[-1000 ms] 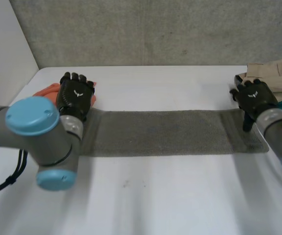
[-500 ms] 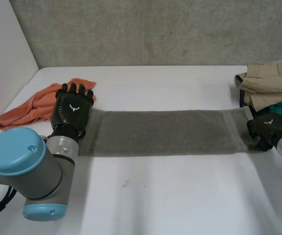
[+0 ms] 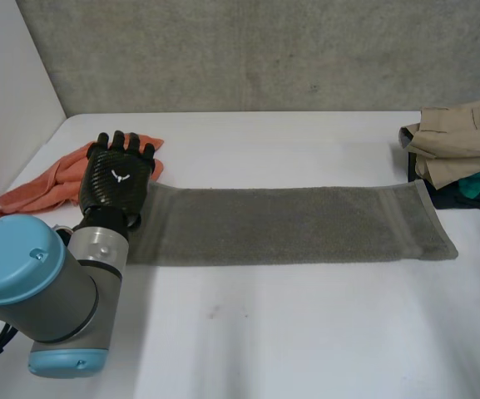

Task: Fold the laundry.

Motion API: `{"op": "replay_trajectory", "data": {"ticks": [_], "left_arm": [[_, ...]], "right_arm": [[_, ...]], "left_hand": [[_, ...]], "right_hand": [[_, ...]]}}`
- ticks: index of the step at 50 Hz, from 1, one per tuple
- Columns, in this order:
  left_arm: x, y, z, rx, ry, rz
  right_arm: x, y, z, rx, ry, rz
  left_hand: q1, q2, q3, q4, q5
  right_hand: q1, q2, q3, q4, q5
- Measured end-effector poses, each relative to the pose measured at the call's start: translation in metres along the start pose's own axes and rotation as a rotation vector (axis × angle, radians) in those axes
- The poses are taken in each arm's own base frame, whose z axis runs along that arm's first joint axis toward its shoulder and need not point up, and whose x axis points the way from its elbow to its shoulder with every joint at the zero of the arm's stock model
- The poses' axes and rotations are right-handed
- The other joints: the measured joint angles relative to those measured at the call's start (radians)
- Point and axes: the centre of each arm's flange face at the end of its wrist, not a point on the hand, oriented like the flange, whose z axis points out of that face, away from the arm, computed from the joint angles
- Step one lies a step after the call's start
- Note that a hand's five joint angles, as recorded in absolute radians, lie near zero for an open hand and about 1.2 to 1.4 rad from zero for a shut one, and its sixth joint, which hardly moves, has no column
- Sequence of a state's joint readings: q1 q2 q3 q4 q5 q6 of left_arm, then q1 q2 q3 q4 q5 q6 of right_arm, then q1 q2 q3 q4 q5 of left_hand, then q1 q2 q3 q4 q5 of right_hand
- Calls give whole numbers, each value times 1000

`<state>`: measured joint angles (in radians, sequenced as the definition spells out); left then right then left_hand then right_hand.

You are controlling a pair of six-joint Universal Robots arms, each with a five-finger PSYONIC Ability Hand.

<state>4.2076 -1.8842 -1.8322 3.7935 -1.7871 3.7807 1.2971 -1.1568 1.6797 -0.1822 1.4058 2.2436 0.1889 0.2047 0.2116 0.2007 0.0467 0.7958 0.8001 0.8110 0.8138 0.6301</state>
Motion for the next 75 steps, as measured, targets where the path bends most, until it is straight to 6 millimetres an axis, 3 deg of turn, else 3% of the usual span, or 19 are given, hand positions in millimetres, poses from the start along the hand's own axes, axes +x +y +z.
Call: {"op": "replay_trajectory", "data": {"ticks": [3,13,26,31,33,42,47,53,59,64,65,66,67,68,73,75], "left_arm": [[0,0,-1,1,0,-1],[-1,-7,-6,32,24,-32],[-4,-15,-10,62,48,-120],[-4,-15,-11,63,53,-135],[-4,-15,-12,65,59,-139],[-5,-19,-13,81,67,-147],[-10,-24,-15,97,57,-151],[-13,-29,-18,110,49,-154],[-16,-32,-19,120,44,-158],[-20,-39,-21,139,38,-189],[-20,-39,-21,139,38,-189],[-23,-42,-22,148,39,-207],[-23,-43,-22,149,39,-211],[-25,-46,-23,157,43,-227],[-29,-53,-25,179,59,-260],[-29,-55,-25,184,65,-266]], "right_arm": [[-15,-9,-5,87,-98,46],[-59,-30,-21,280,-406,244],[-78,-21,-1,220,-397,214],[-82,-18,5,209,-400,208],[-83,-16,8,205,-400,208],[-64,-16,7,161,-297,193],[-34,-17,1,142,-179,160],[4,0,4,62,-28,46],[22,7,6,-24,89,-95],[1,-30,-1,74,95,-165],[1,-30,-1,74,95,-165],[-21,-64,-12,195,74,-173],[-25,-70,-14,216,70,-173],[-45,-96,-28,318,44,-169],[-111,-158,-80,630,-92,-173],[-141,-172,-102,734,-172,-188]], "left_hand": [[0,0,0,0,0],[0,0,0,0,0],[0,0,0,0,0],[0,0,0,0,0],[0,0,0,0,0],[0,0,0,0,0],[0,0,0,0,0],[0,0,0,0,0],[0,0,0,0,0],[0,0,0,0,0],[0,0,0,0,0],[0,0,0,0,0],[0,0,0,0,0],[0,0,0,0,0],[0,0,0,0,0],[0,0,0,0,0]], "right_hand": [[-148,-154,-168,-173,-181],[-159,-170,-189,-194,-202],[-150,-146,-143,-148,-131],[54,60,55,51,41],[210,351,333,331,332],[301,368,373,383,378],[302,368,373,385,378],[302,368,373,386,378],[302,368,373,386,379],[302,368,373,387,381],[302,368,373,387,381],[302,370,375,387,382],[302,371,376,387,382],[302,375,379,387,382],[302,375,379,387,382],[302,375,379,387,382]]}}
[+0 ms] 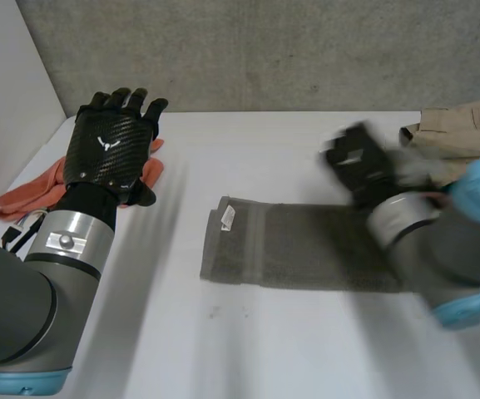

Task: Fold the laundry.

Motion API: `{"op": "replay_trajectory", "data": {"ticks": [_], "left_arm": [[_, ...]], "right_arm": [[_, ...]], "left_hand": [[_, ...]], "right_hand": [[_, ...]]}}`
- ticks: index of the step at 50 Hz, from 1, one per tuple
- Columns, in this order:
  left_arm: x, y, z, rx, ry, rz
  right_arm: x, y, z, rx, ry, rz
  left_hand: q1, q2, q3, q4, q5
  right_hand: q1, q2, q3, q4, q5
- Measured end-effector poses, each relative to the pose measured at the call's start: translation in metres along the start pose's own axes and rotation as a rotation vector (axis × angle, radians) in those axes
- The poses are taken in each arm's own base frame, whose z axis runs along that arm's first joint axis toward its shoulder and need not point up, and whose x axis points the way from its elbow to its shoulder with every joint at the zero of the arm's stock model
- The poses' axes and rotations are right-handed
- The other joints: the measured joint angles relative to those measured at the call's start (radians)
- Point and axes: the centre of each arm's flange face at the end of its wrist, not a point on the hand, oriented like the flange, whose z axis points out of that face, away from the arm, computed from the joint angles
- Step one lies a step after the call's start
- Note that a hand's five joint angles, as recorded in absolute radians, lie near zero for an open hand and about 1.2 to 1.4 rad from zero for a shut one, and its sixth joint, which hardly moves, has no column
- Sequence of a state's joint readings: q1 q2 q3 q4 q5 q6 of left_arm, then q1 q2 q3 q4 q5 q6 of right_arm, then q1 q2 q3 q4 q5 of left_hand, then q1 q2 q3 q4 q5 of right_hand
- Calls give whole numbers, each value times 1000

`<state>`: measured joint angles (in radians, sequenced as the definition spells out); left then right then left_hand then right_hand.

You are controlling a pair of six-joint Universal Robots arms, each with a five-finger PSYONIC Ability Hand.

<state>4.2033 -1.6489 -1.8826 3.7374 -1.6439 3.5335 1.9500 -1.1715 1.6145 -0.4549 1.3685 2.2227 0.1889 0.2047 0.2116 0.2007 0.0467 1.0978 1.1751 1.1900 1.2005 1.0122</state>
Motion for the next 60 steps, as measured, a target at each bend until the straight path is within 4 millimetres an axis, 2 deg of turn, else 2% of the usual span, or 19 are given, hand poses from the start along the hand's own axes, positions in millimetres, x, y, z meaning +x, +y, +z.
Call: {"op": "replay_trajectory", "data": {"ticks": [4,5,8,12,14,17,19,25,27,30,36,41,44,46,49,55,56,58,60], "left_arm": [[0,-1,0,5,9,-5],[1,-1,0,5,11,-6],[1,-1,0,4,14,-6],[1,0,1,4,14,-6],[1,0,2,5,13,-7],[2,-1,7,13,13,-10],[4,-1,10,16,21,-11],[28,-1,19,32,109,-27],[47,1,21,33,175,-40],[71,7,23,19,254,-54],[109,32,26,-63,355,-54],[121,54,26,-159,362,-35],[121,61,25,-202,347,-25],[119,63,23,-226,335,-19],[112,59,20,-239,316,-16],[97,41,13,-218,289,-23],[92,34,11,-206,280,-27],[89,30,10,-198,274,-29],[80,21,6,-183,256,-32]], "right_arm": [[-60,-43,-9,183,-169,6],[-83,-53,-14,229,-234,9],[-121,-63,-24,283,-346,14],[-150,-65,-34,299,-433,19],[-155,-64,-36,293,-447,23],[-151,-63,-39,268,-442,47],[-143,-63,-39,249,-425,76],[-93,-54,-35,151,-316,251],[-68,-38,-35,64,-266,372],[-50,-16,-38,-53,-237,497],[-39,21,-49,-260,-208,613],[-39,50,-53,-382,-185,571],[-40,64,-55,-436,-179,508],[-40,74,-55,-469,-168,449],[-35,84,-53,-489,-133,356],[-20,70,-40,-389,-34,209],[-18,55,-35,-323,-13,165],[-18,48,-33,-295,-9,149],[-33,7,-29,-140,-37,83]], "left_hand": [[0,0,0,0,0],[0,0,0,0,0],[0,0,0,0,0],[0,0,0,0,0],[0,0,0,0,0],[0,0,0,0,0],[0,0,0,0,0],[0,0,0,0,0],[0,0,0,0,0],[0,0,0,0,0],[0,0,0,0,0],[0,0,0,0,0],[0,0,0,0,0],[0,0,0,0,0],[0,0,0,0,0],[0,0,0,0,0],[0,0,0,0,0],[0,0,0,0,0],[0,0,0,0,0]], "right_hand": [[0,0,0,0,2],[0,0,0,0,3],[0,0,0,0,3],[-78,-114,-119,-123,-115],[-436,-484,-482,-486,-487],[-836,-915,-919,-923,-908],[-866,-959,-973,-977,-960],[-866,-960,-978,-987,-968],[-866,-960,-978,-987,-968],[-866,-960,-978,-987,-968],[-866,-960,-978,-987,-968],[-866,-960,-978,-987,-968],[-551,-631,-651,-684,-662],[-213,-241,-277,-293,-280],[-67,-33,-19,-27,-44],[-46,-33,-3,-4,-34],[-46,-33,-3,-4,-34],[-46,-33,-3,-4,-34],[-45,-33,-1,-2,-20]]}}
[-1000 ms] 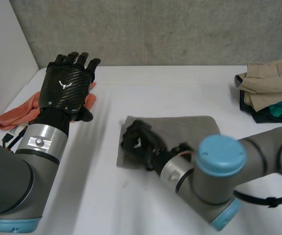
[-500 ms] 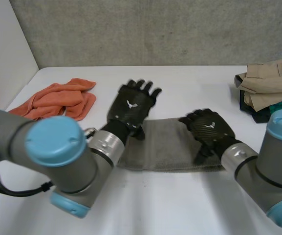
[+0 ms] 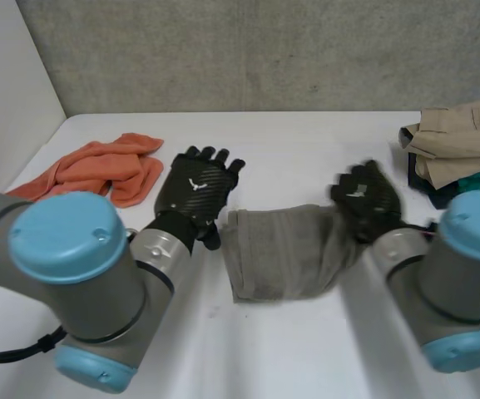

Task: Fold the laundry.

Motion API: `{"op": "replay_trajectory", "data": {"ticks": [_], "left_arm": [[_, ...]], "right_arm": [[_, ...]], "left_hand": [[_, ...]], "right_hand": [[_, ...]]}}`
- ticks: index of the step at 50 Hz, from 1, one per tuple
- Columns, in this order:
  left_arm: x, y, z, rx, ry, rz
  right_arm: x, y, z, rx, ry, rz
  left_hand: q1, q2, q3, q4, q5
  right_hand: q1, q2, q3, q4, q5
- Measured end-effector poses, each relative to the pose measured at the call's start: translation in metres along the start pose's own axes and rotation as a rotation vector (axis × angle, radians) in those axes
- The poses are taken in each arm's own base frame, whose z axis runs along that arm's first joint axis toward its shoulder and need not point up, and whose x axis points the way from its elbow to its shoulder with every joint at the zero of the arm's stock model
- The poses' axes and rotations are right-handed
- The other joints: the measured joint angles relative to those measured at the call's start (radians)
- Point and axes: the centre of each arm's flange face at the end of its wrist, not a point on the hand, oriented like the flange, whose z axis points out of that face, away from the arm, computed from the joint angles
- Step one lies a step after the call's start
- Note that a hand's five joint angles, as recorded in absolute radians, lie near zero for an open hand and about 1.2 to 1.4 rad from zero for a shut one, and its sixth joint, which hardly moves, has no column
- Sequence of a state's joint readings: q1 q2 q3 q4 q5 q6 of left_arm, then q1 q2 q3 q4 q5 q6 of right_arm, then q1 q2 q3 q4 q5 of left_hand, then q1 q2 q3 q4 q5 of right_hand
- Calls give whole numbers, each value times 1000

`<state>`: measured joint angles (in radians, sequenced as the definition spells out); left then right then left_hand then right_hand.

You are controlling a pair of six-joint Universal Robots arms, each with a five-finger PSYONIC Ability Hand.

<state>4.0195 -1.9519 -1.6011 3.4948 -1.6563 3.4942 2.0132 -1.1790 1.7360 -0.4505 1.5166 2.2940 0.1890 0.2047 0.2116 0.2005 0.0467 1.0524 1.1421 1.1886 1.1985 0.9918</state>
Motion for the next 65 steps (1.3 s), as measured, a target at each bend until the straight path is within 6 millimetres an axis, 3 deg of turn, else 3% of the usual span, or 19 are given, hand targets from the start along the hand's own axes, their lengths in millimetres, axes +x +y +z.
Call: {"op": "replay_trajectory", "data": {"ticks": [1,3,7,10,12,14,16,22,28,32,38,44,51,57,65], "left_arm": [[-1,-1,-1,1,-3,0],[-8,-5,-6,6,-28,-2],[-18,-6,-11,-2,-78,-3],[-24,-4,-11,-14,-110,-4],[-27,-3,-11,-21,-130,-7],[-28,-3,-10,-22,-138,-9],[-29,-5,-7,-14,-142,-11],[-20,-15,4,29,-120,-27],[6,-19,17,48,-51,-81],[25,-10,20,-13,7,-126],[39,18,13,-183,44,-155],[43,42,5,-323,36,-123],[45,56,4,-385,47,-62],[42,45,8,-349,47,-42],[11,-29,5,-136,-5,-88]], "right_arm": [[-3,-3,0,14,-6,-5],[-36,-31,-9,135,-100,-49],[-82,-53,-27,264,-253,-88],[-104,-58,-39,322,-346,-90],[-111,-60,-45,342,-391,-59],[-109,-60,-45,340,-399,-25],[-92,-60,-40,316,-366,64],[-24,-51,-19,203,-237,451],[11,-42,-10,91,-247,731],[9,-34,-4,-9,-325,801],[-10,-18,14,-142,-426,797],[-25,1,27,-235,-438,709],[-21,11,29,-292,-353,544],[-12,0,23,-257,-306,453],[1,-29,1,-64,-207,399]], "left_hand": [[0,0,0,0,0],[0,0,0,0,0],[0,0,0,0,0],[0,0,0,0,0],[0,0,0,0,0],[0,0,0,0,0],[0,0,0,0,0],[0,0,0,0,0],[0,0,0,0,0],[0,0,0,0,0],[0,0,0,0,0],[0,0,0,0,0],[0,0,0,0,0],[0,0,0,0,0],[0,0,0,0,-1]], "right_hand": [[0,0,1,0,0],[0,2,1,1,3],[-1,-8,-25,-30,-19],[-215,-297,-327,-335,-311],[-611,-702,-718,-726,-716],[-783,-865,-895,-901,-873],[-824,-929,-976,-981,-946],[-824,-929,-978,-986,-948],[-824,-929,-978,-986,-948],[-824,-929,-978,-986,-948],[-824,-929,-978,-986,-948],[-822,-926,-974,-983,-943],[-820,-926,-974,-983,-943],[-820,-926,-974,-983,-943],[-823,-928,-976,-985,-947]]}}
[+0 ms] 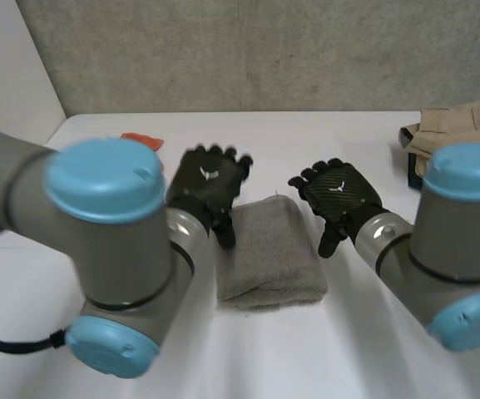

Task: Fold the laundry.

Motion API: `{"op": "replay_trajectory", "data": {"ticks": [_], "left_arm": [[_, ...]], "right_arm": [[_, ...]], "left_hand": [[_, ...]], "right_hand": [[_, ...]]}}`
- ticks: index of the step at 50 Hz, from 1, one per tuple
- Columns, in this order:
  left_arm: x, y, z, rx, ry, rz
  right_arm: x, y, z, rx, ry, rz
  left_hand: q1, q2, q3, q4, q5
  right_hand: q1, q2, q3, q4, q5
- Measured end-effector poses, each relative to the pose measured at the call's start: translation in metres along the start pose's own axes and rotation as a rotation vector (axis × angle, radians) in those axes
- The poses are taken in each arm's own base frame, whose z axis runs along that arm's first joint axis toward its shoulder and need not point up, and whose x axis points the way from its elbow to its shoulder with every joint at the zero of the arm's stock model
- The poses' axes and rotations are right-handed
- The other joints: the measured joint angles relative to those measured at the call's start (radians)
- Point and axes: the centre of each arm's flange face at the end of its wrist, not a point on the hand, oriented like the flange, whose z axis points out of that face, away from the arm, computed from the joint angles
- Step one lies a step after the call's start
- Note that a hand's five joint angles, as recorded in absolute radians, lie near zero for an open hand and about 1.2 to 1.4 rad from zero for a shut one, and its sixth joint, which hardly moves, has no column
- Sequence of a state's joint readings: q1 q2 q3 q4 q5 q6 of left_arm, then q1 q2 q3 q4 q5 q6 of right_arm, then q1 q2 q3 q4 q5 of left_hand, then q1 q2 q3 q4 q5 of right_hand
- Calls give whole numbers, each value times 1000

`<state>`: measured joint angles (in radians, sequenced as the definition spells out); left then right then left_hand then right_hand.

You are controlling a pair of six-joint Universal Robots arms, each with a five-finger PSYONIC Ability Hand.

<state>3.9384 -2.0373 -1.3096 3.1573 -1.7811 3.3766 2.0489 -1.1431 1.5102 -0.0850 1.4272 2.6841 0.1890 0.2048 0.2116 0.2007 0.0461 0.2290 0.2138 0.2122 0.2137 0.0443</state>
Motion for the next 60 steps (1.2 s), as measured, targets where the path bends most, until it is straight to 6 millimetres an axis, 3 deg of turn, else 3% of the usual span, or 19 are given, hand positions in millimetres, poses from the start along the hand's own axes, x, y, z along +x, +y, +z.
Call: {"op": "replay_trajectory", "data": {"ticks": [6,12,16,28,41,46,49,51,55,60], "left_arm": [[-15,-28,-9,89,39,-23],[-22,-27,-9,95,97,-33],[-22,-22,-7,82,114,-36],[-20,-15,-5,59,121,-57],[-18,-13,-6,55,125,-60],[-17,-12,-6,54,128,-61],[-17,-12,-7,54,130,-61],[-17,-12,-7,56,130,-61],[-17,-15,-8,64,131,-61],[-19,-22,-8,87,129,-60]], "right_arm": [[-23,3,-27,100,-8,-31],[-56,26,-46,118,-65,-38],[-71,43,-46,109,-90,-37],[-80,67,-11,125,-81,-52],[-77,61,15,177,-59,-54],[-76,59,27,189,-56,-51],[-75,56,35,205,-57,-51],[-73,53,40,220,-56,-51],[-69,43,47,257,-47,-52],[-48,15,59,343,7,-60]], "left_hand": [[0,0,0,0,0],[0,0,0,0,0],[0,0,0,0,0],[0,0,0,0,0],[0,0,0,0,0],[0,0,0,0,0],[0,0,0,0,0],[0,0,0,0,0],[0,0,0,0,0],[0,0,0,0,0]], "right_hand": [[0,0,0,0,-1],[0,0,-1,0,-1],[0,0,-1,0,-1],[0,1,0,1,0],[101,114,122,122,108],[335,342,349,346,306],[722,787,776,775,724],[792,934,928,934,868],[792,938,943,979,878],[792,938,943,982,878]]}}
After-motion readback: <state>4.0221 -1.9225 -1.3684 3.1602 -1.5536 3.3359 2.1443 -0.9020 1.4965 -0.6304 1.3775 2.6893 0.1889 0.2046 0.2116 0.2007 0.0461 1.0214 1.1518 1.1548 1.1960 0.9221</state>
